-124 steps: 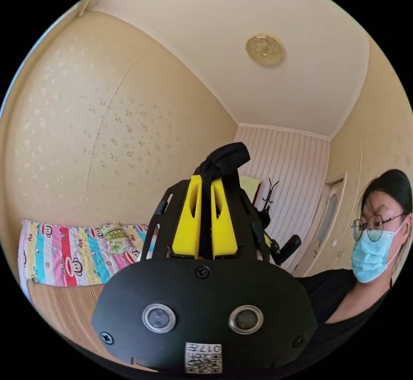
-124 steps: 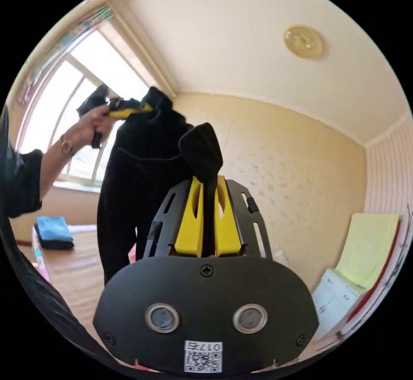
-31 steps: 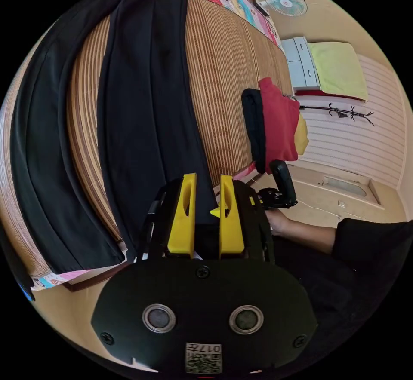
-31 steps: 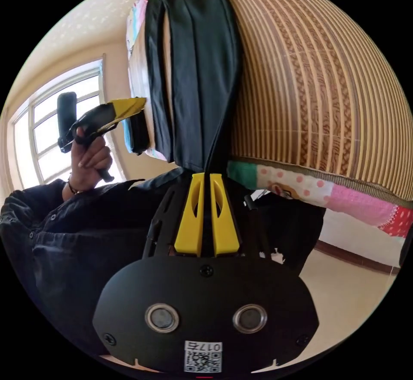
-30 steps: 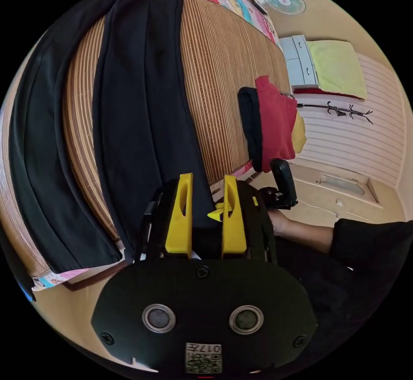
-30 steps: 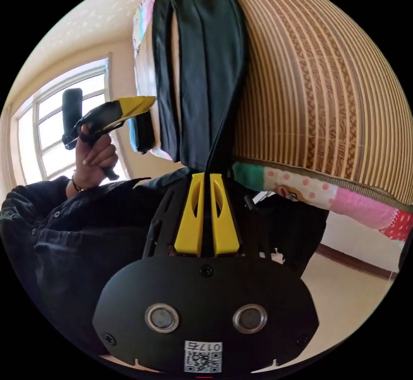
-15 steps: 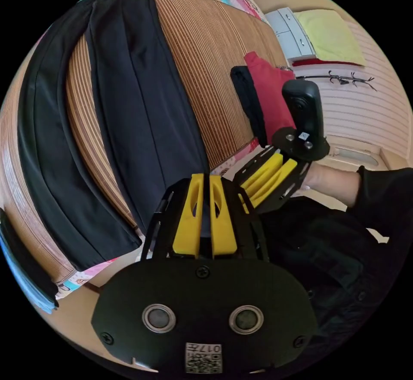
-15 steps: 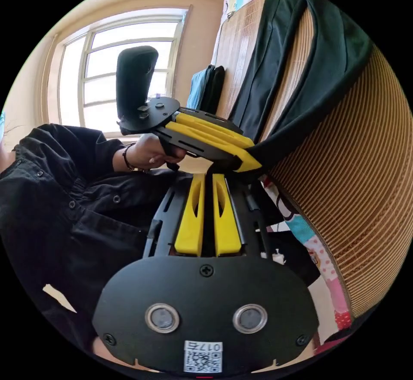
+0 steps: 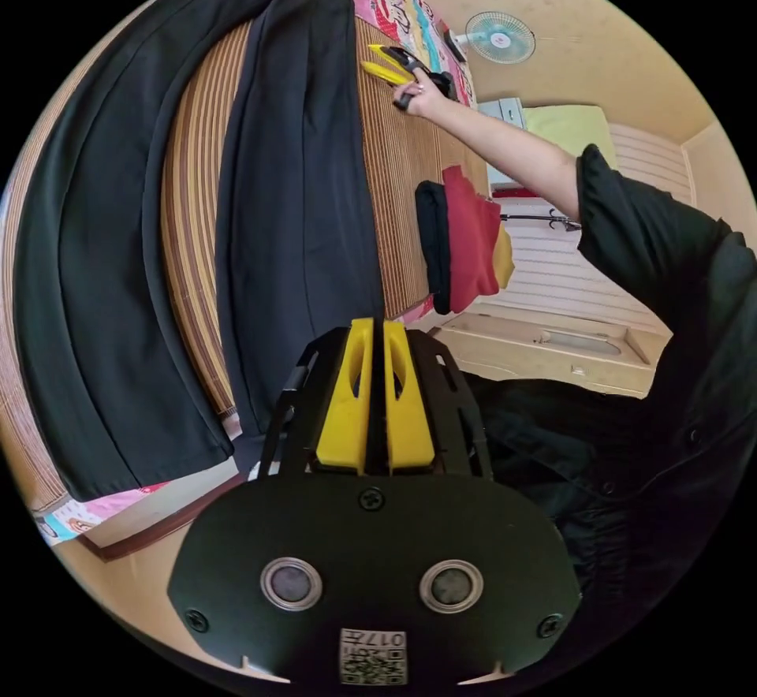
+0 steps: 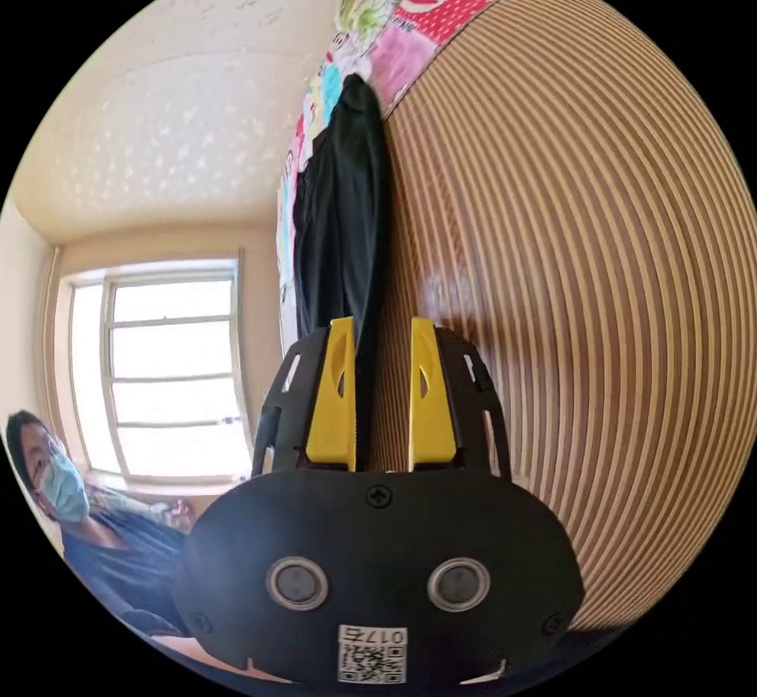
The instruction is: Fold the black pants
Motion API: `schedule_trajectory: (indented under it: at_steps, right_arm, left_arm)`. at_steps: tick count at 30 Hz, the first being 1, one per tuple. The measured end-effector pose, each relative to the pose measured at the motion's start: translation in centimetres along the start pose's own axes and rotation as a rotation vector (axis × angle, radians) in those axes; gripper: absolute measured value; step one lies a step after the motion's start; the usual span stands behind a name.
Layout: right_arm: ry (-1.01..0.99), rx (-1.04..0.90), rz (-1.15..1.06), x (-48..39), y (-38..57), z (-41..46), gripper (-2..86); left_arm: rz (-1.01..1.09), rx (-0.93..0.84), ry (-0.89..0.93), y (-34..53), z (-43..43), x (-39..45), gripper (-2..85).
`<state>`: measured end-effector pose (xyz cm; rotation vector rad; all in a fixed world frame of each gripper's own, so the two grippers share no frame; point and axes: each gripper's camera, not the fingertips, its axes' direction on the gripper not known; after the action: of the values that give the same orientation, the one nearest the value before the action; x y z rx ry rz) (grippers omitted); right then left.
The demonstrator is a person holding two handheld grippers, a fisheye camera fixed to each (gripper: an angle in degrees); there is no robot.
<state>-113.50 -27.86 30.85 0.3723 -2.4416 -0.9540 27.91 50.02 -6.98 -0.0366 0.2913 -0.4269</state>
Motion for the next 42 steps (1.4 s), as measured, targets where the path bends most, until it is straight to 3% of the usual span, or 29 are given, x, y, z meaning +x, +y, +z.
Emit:
schedule_trajectory:
  at_steps: [5, 11, 14, 15, 19, 20, 22, 27, 32, 35, 39, 42]
  right_arm:
    - [-0.132, 0.199, 0.043, 1.8, -5.9, 4.8, 8.9]
    - [0.072, 0.212, -0.01, -1.0, -10.7, 11.3, 5.8]
    - [0.384, 0.223, -0.12, -6.4, -10.4, 14.5, 3.9]
    - [0.598, 0.282, -0.192, -10.2, -9.1, 16.1, 3.5]
    - [1.056, 0.331, -0.707, -24.1, -2.4, 28.1, 3.0]
    - [1.085, 0.334, -0.763, -25.5, -1.5, 30.0, 2.9]
    - [1.057, 0.31, -0.849, -29.3, 0.2, 36.5, 2.8]
    - [1.014, 0.233, -0.772, -31.4, 0.2, 50.5, 2.8]
    - [1.075, 0.166, -0.661, -28.7, 0.1, 62.8, 3.0]
    - [1.147, 0.175, -0.638, -26.0, 0.4, 67.4, 3.2]
    - [1.257, 0.18, -0.695, -25.9, 0.9, 70.9, 3.3]
    - [1.233, 0.202, -0.667, -26.7, 0.2, 71.2, 3.6]
  left_arm:
    - [-0.034, 0.063, 0.072, -0.1, -1.6, -2.3, 0.6]
    - [-0.115, 0.16, 0.27, 0.2, -3.2, -5.8, 0.5]
    - [-0.161, 0.254, 0.393, 1.3, -4.7, -7.6, 0.2]
    - [-0.173, 0.282, 0.416, 1.6, -5.1, -8.0, 0.2]
    - [-0.273, 0.426, 0.596, 4.5, -6.8, -10.7, 0.1]
    - [-0.306, 0.458, 0.621, 5.5, -7.4, -11.5, 0.1]
    - [-0.343, 0.505, 0.637, 6.6, -8.6, -12.8, 0.1]
    - [-0.392, 0.64, 0.584, 7.4, -13.2, -17.2, 0.3]
    - [-0.438, 0.585, 0.236, 5.4, -15.2, -22.7, 0.8]
    - [-0.407, 0.516, 0.14, 2.7, -14.3, -24.1, 1.0]
    - [-0.321, 0.484, 0.192, 1.1, -13.8, -23.5, 1.0]
    - [-0.19, 0.546, 0.346, 0.8, -15.3, -21.9, 0.9]
